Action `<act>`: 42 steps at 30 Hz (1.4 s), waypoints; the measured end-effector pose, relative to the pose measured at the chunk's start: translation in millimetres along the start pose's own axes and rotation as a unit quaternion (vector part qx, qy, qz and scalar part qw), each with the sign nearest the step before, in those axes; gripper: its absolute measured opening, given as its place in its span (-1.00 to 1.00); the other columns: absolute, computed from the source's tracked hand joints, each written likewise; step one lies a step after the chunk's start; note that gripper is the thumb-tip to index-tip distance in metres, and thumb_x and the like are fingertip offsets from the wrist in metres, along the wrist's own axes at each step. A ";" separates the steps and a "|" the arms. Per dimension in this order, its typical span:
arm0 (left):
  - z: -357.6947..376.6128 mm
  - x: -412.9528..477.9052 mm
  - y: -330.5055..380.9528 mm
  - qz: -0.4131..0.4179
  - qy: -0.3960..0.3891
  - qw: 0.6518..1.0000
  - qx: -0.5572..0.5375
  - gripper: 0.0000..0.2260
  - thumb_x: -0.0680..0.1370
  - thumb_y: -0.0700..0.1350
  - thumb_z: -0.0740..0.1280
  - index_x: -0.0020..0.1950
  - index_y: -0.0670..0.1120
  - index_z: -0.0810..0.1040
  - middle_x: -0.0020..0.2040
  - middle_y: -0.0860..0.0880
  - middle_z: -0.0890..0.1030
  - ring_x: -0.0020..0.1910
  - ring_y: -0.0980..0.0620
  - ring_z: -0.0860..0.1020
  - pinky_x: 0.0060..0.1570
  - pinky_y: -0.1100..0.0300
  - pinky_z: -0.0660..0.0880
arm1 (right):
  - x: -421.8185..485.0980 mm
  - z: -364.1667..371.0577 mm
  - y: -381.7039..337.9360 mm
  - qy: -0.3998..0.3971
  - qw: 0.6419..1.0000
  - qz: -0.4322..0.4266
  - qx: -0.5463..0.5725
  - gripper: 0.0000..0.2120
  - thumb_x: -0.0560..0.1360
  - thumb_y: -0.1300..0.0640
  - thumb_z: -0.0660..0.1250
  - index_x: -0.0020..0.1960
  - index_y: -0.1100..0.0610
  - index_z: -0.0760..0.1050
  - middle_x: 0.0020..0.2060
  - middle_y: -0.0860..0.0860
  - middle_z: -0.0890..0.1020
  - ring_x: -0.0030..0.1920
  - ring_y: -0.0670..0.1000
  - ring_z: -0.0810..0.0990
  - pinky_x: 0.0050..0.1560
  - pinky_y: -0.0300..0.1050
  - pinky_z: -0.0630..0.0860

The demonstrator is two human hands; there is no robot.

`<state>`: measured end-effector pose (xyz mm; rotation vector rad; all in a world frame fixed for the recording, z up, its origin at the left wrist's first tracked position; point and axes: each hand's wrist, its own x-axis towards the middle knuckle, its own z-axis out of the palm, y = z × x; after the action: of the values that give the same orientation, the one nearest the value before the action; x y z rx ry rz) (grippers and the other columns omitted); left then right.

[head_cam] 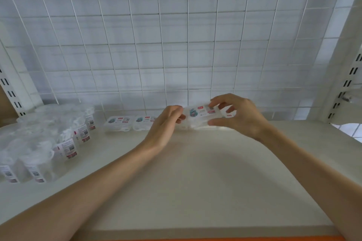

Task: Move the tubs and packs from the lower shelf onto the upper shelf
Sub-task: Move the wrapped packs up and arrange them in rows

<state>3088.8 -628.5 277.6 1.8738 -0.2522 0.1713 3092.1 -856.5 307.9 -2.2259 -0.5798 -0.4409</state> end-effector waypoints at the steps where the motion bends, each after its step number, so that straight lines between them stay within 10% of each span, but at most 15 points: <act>1: 2.1 -1.5 -1.1 0.009 0.005 1.000 0.014 -0.78 0.67 0.06 0.14 0.23 0.05 0.50 0.10 0.11 0.60 0.16 0.13 0.53 0.05 0.24 0.36 | 1.8 -8.3 3.9 0.014 1.000 0.010 -0.001 -0.63 0.27 0.01 0.62 -0.06 -0.26 0.52 0.00 -0.30 0.59 -0.03 -0.27 0.54 -0.07 -0.42 0.44; 9: 55.3 -2.0 7.8 0.209 -0.047 0.894 0.393 -0.51 0.60 0.12 0.24 0.47 -0.05 0.31 0.41 0.02 0.38 0.41 0.01 0.27 0.41 0.15 0.08 | -9.6 -71.3 56.7 0.090 0.992 0.088 -0.018 -0.60 0.33 0.05 0.59 0.10 -0.09 0.54 0.00 -0.18 0.60 -0.05 -0.17 0.56 -0.08 -0.28 0.46; 18: 123.1 3.6 10.3 0.122 -0.078 0.867 0.478 -0.34 0.52 0.33 0.06 0.51 -0.03 0.19 0.48 -0.08 0.21 0.53 -0.11 0.04 0.49 -0.21 -0.19 | -40.0 -90.3 109.1 0.070 0.984 0.156 -0.042 -0.58 0.33 0.06 0.59 0.12 -0.11 0.54 0.09 -0.11 0.61 0.05 -0.07 0.55 0.03 -0.16 0.46; 42: 123.8 -0.2 15.5 0.093 -0.099 0.870 0.474 -0.30 0.57 0.33 0.05 0.56 -0.08 0.09 0.55 -0.11 0.10 0.57 -0.10 -0.05 0.51 -0.19 -0.21 | -37.2 -67.0 100.6 -0.029 0.951 0.140 -0.273 -0.60 0.46 -0.04 0.42 0.26 -0.05 0.46 0.24 -0.08 0.48 0.27 0.02 0.41 0.22 -0.09 0.20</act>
<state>3083.5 -750.8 253.2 2.8572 -0.5616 0.2638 3106.4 -976.9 272.1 -2.8057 -0.1661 -0.4243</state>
